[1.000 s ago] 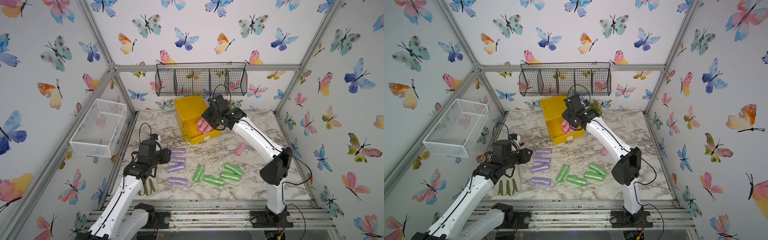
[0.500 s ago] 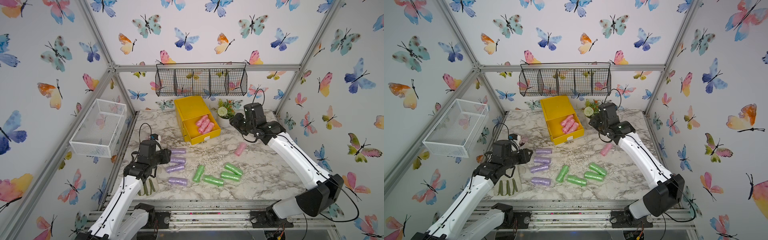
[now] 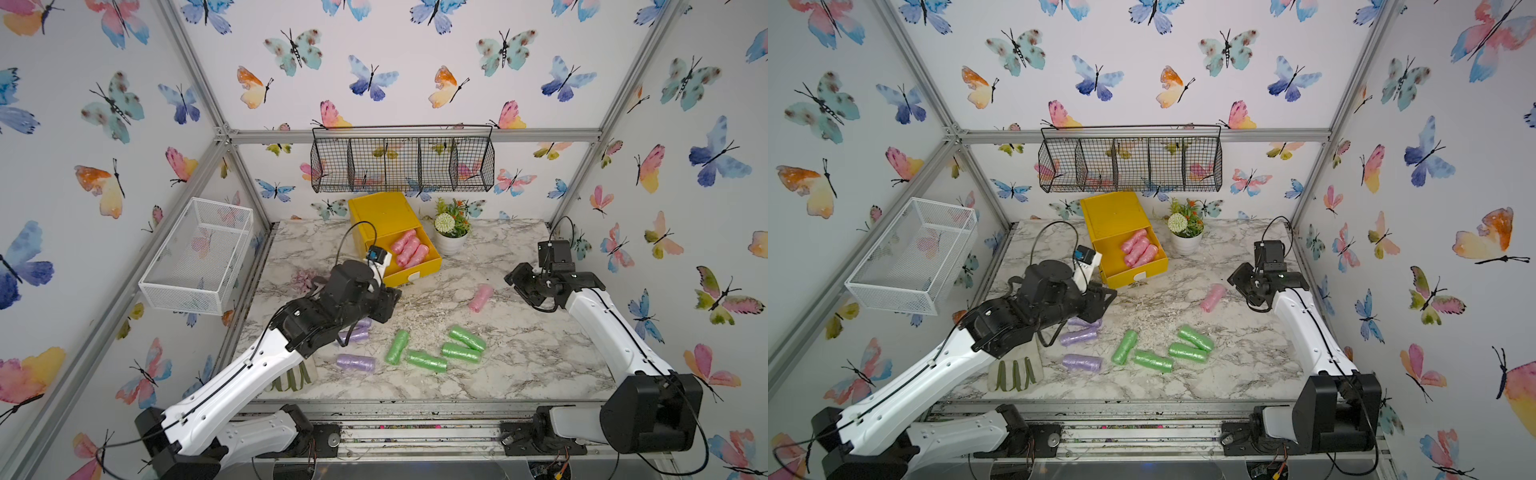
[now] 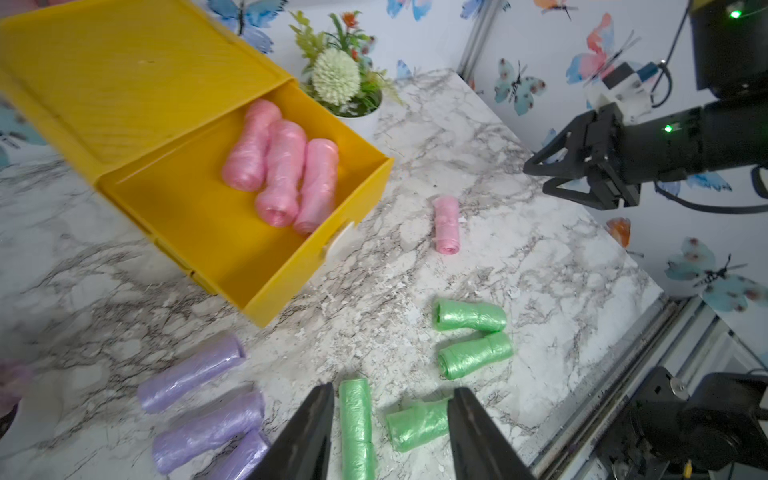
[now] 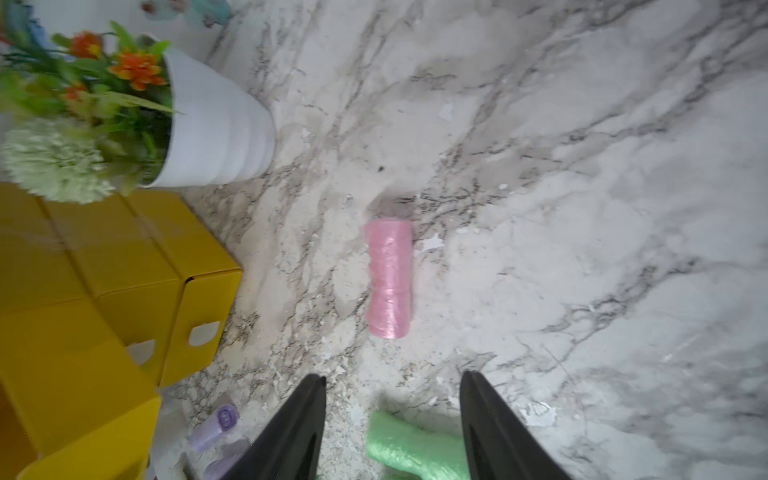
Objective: Sort the rolls of trash bags by color and place them into the drawer
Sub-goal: Pick up the roll of trash bags from the center of the board.
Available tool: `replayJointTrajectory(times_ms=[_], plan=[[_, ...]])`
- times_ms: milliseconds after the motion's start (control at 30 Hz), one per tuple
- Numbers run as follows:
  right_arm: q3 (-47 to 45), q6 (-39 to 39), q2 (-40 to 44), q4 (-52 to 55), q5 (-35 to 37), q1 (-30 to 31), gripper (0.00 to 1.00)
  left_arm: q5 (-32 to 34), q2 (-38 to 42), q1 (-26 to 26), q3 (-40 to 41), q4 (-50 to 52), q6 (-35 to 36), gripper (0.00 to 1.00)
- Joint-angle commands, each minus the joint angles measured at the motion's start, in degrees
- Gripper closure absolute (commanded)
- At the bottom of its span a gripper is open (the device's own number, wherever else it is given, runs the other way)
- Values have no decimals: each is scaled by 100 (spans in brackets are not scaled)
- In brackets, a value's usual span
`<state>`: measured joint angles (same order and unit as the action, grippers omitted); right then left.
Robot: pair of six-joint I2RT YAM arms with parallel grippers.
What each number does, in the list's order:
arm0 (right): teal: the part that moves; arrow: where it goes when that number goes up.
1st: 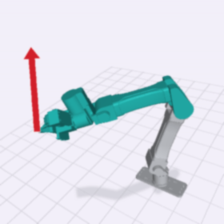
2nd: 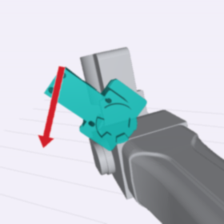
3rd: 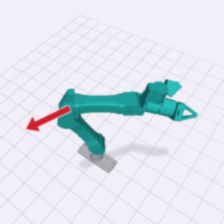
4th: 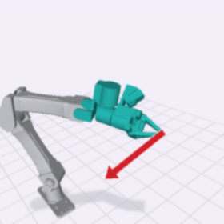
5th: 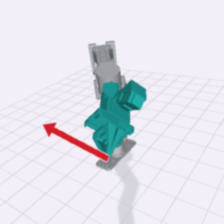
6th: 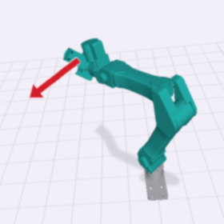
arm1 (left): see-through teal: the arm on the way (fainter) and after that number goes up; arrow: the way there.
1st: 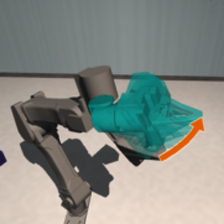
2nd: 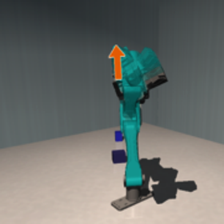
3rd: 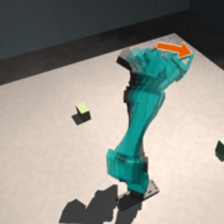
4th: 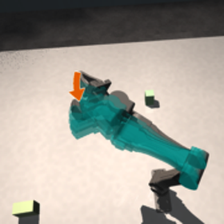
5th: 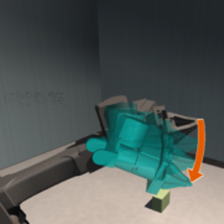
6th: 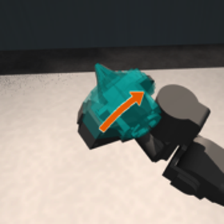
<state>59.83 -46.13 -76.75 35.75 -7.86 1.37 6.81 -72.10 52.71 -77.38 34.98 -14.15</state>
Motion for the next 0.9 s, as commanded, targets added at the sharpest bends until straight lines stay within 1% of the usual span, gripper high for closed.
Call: replayJointTrajectory(times_ms=[0,100,167,267,467,567,700,867], plan=[[-336,200,78,125,-375,-277,42,124,-931,454,-805,360,341,49],[-617,179,245,48,-603,-623,42,-65,-1784,776,-1582,354,584,49],[-705,173,388,46,-631,-734,42,-177,-2349,895,-2111,390,698,49],[-738,166,619,94,-642,-850,42,-357,-3188,968,-2861,477,784,47],[-545,349,968,371,-487,-1121,42,-297,-4748,976,-4275,736,863,39],[-379,465,1060,541,-471,-1235,42,-141,-5384,969,-4796,671,866,38],[-230,517,1190,652,-403,-1278,42,-65,-5950,893,-5098,417,756,37],[-180,552,1255,697,-392,-1293,42,-63,-6585,762,-5566,354,757,37]])
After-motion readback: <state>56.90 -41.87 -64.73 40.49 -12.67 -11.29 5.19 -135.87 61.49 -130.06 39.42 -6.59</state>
